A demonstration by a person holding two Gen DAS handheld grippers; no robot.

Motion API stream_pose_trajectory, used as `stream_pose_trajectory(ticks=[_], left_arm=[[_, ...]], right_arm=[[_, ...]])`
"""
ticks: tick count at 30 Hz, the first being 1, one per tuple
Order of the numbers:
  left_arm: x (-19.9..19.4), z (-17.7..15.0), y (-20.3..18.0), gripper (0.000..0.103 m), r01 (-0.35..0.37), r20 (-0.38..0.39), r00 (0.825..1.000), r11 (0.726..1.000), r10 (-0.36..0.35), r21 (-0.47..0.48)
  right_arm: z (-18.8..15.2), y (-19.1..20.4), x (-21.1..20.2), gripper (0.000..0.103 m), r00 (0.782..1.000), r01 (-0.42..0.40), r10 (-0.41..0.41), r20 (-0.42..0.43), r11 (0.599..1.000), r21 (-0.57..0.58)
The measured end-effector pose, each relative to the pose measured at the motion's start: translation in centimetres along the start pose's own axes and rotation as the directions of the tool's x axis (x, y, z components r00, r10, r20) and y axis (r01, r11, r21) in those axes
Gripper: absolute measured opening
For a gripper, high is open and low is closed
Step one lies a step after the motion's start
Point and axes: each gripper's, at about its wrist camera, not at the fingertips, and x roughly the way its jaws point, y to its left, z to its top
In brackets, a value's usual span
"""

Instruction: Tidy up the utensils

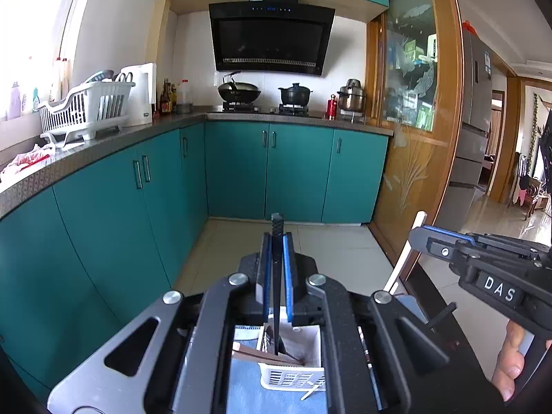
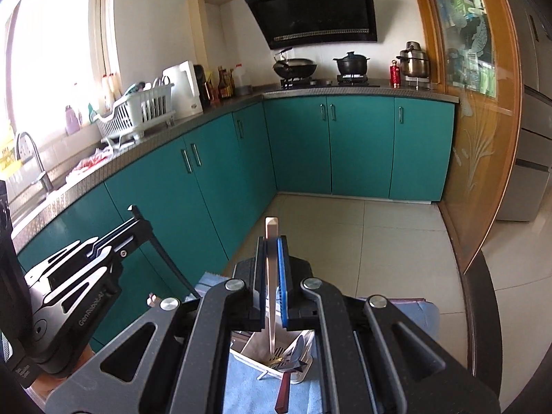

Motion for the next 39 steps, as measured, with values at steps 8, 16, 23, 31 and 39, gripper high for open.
stream_pose_trajectory(ticks=[8, 16, 23, 31, 39], left_arm=[[0.2, -1.5, 0.2, 0.013, 0.009, -0.034, 0.999, 1.0, -0.009, -0.004], [-1.3, -2.3, 1.4, 0.027, 0.018, -0.031, 0.999, 0.999, -0.019, -0.032], [-5.2, -4.0, 1.3, 0.037, 0.027, -0.002, 1.0, 0.999, -0.027, -0.025], [-8.3, -7.8, -0.6, 0.044, 0.012, -0.029, 1.0, 0.993, -0.008, 0.116], [-9.6, -14.7, 1.9, 0.048, -0.037, -0.14, 0.989, 0.994, 0.051, 0.101]], right_arm=[[-0.9, 0.7, 1.3, 0.037, 0.999, 0.017, -0.02, -0.046, 0.997, -0.069], [0.1, -4.6, -1.3, 0.045, 0.999, 0.036, -0.04, 0.028, 0.993, 0.112], [-2.3, -10.7, 2.4, 0.03, 0.994, 0.078, -0.055, -0.094, 0.962, 0.261], [-5.5, -11.6, 7.0, 0.024, 0.969, -0.129, 0.194, -0.151, 0.923, 0.363], [-5.9, -11.5, 5.9, 0.024, 0.97, -0.152, 0.21, -0.121, 0.916, 0.372]])
